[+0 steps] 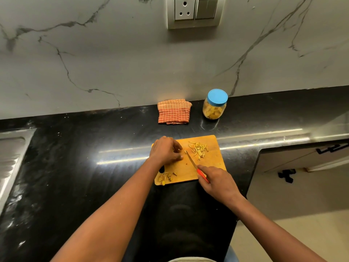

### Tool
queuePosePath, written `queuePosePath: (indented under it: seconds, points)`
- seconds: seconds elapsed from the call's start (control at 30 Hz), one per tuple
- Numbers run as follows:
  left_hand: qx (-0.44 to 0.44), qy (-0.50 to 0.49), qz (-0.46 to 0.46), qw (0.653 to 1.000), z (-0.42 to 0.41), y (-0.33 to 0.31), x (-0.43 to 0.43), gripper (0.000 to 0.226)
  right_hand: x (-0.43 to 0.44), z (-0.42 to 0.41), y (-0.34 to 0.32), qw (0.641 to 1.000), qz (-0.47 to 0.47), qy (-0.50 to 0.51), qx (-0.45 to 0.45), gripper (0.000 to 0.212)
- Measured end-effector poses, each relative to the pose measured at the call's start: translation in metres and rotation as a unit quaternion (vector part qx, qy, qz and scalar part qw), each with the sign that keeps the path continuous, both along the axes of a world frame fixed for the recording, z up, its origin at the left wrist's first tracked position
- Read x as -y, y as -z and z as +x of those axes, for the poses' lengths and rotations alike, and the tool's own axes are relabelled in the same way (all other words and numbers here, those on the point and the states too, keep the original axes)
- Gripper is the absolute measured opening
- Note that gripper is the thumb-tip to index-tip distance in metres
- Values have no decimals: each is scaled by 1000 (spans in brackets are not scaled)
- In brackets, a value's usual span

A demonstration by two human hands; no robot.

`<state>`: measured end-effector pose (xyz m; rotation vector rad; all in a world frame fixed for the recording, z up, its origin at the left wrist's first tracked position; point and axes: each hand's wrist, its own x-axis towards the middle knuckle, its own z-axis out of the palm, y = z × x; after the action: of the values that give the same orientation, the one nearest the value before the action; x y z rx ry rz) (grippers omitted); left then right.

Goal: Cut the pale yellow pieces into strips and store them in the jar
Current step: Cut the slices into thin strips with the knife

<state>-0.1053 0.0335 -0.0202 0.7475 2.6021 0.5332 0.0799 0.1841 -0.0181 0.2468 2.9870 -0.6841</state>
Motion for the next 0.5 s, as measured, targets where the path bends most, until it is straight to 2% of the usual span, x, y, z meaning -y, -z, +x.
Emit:
queuePosePath:
  seconds: [0.1, 0.33, 0.5]
  points:
    - [1, -1, 11, 1000, -1, 0, -5, 34, 3, -2, 0, 1000, -6, 10, -4, 46]
    - [-30, 8, 11, 999, 7, 10, -10, 18, 11, -4, 2, 1000, -2, 20, -9, 47]
    - [-54, 1, 1, 999, 9, 10, -11, 17, 18, -13, 1, 1000, 3, 19, -15, 46]
